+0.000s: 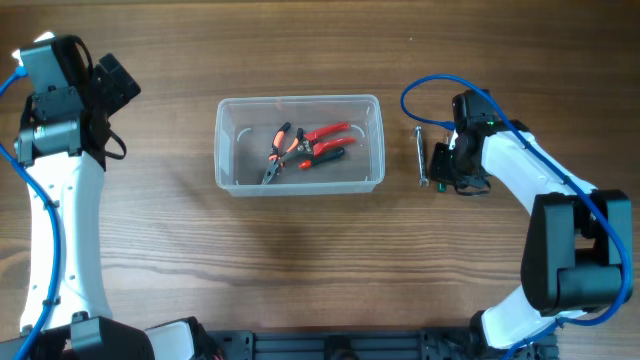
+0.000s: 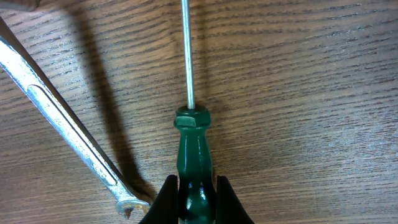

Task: Pack container
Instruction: 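Grasp the green screwdriver with the right gripper, then place the green screwdriver into the container and release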

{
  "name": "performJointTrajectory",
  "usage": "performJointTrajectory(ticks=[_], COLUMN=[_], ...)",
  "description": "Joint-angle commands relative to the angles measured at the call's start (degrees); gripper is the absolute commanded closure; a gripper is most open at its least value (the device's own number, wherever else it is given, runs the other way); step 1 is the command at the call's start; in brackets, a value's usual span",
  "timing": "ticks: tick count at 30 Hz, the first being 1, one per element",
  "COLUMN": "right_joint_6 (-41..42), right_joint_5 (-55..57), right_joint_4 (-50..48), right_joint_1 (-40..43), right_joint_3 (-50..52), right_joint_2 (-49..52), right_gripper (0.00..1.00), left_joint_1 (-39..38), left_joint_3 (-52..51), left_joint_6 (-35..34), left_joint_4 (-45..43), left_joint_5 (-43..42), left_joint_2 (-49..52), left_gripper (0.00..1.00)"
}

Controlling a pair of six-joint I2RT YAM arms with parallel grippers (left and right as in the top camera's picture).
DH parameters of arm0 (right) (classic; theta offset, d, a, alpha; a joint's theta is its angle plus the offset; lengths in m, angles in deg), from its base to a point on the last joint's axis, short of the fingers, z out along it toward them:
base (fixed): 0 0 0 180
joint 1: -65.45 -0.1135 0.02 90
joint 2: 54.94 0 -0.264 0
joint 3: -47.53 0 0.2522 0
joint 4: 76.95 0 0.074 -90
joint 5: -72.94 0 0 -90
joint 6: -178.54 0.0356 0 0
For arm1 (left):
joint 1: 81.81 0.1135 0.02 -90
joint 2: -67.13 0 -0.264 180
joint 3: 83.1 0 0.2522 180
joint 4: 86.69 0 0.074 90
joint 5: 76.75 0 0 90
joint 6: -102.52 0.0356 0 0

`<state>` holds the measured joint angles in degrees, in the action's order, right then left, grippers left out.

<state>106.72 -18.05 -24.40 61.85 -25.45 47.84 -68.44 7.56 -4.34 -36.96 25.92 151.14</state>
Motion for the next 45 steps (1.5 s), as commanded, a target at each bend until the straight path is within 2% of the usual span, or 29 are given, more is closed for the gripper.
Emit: performJointTrajectory(ticks=[1,6,11,15,17,23,27,32,38,43,44,45], right_joint_6=[-0.2,-5.25,-8.35,-24.48,-32.59,-51.49,-63.06,-63.17,-63.95,-66.07,-65.68,-65.0], right_joint_5=[2.08,4.33,2.01,-14.69,-19.04,-17.22,-16.63,-17.18,-11.76,-11.67,-11.56,-10.93], right_joint_4=[1.18,7.39,12.11,13.99,14.4,14.38,12.28,4.98,7.72,9.88,9.9,9.86], right_joint_1=[-0.09,-0.09,-1.03,-5.7,-12.04,-24.44,-27.43,-27.34,-27.12,-27.15,-27.12,-27.12], right_joint_3=[-1.6,-11.8,-22.56,-27.39,-27.56,-27.34,-27.3,-27.3,-27.3,-27.3,-27.3,-27.3], right_joint_2=[-0.57,-5.31,-11.28,-14.01,-14.23,-11.67,-7.54,2.12,12.11,15.04,15.13,15.13], right_gripper=[0.96,0.96,0.96,0.96,0.96,0.96,0.96,0.96,0.96,0.96,0.86,0.61], left_joint_1=[0.31,0.31,0.31,0.31,0.31,0.31,0.31,0.31,0.31,0.31,0.31,0.31], left_joint_3=[0.46,0.46,0.46,0.46,0.46,0.46,0.46,0.46,0.46,0.46,0.46,0.46], left_joint_6=[-0.11,-0.11,-0.11,-0.11,-0.11,-0.11,-0.11,-0.11,-0.11,-0.11,-0.11,-0.11], left_joint_4=[-0.2,-0.2,-0.2,-0.2,-0.2,-0.2,-0.2,-0.2,-0.2,-0.2,-0.2,-0.2], left_joint_5=[0.87,0.9,0.87,0.9,0.9,0.9,0.9,0.9,0.87,0.87,0.9,0.9], left_joint_2=[0.33,0.33,0.33,0.33,0.33,0.33,0.33,0.33,0.33,0.33,0.33,0.33], left_gripper=[0.0,0.0,0.0,0.0,0.0,0.0,0.0,0.0,0.0,0.0,0.0,0.0])
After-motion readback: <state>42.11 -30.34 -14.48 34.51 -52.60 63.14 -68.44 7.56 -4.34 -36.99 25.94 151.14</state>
